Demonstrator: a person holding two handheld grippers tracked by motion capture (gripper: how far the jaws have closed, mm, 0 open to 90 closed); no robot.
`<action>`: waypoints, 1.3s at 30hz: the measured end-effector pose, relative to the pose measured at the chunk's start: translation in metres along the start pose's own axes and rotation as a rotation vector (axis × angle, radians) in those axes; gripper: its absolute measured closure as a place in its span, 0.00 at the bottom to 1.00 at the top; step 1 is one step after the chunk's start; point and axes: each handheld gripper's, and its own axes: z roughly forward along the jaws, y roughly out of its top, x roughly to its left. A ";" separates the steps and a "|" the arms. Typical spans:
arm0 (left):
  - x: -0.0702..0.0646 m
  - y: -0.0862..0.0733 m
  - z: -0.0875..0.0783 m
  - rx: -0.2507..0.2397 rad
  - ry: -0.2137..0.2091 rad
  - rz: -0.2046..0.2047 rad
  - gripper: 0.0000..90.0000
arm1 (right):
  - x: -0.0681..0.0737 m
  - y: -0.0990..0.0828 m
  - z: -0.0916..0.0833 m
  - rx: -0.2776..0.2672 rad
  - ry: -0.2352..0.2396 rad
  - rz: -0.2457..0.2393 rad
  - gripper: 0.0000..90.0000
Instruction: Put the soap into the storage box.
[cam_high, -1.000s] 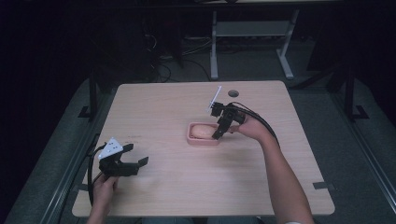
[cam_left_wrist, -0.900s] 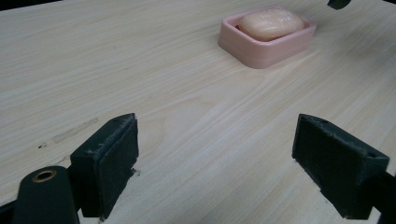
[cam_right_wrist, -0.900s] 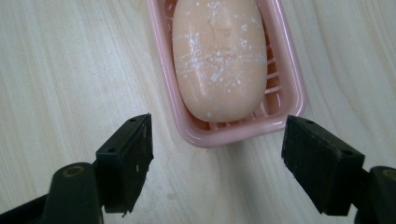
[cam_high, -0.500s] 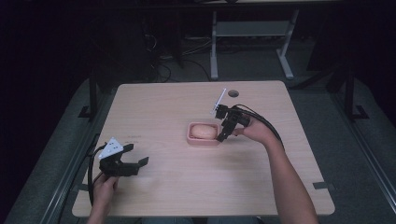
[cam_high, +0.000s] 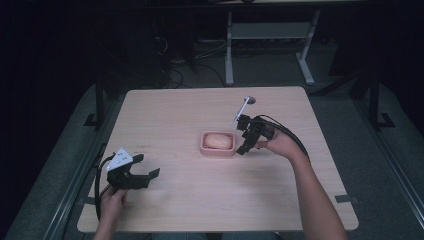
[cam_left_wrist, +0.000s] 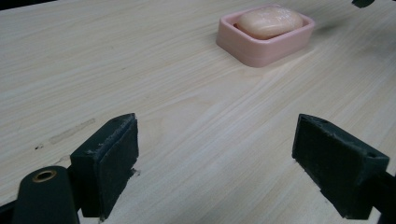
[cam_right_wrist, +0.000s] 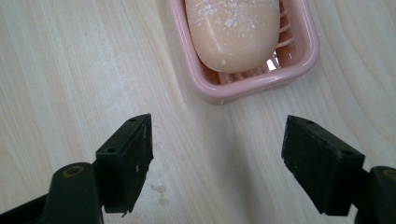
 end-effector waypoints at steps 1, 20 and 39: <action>0.000 0.000 0.000 -0.001 0.000 0.000 0.16 | 0.000 -0.001 0.000 -0.006 -0.004 -0.001 0.27; 0.000 0.000 0.000 0.001 0.001 -0.004 0.16 | 0.003 -0.032 -0.004 -0.019 -0.004 0.041 0.27; -0.001 -0.001 0.001 0.004 0.002 0.003 0.16 | 0.008 -0.052 -0.004 -0.022 0.004 0.064 0.27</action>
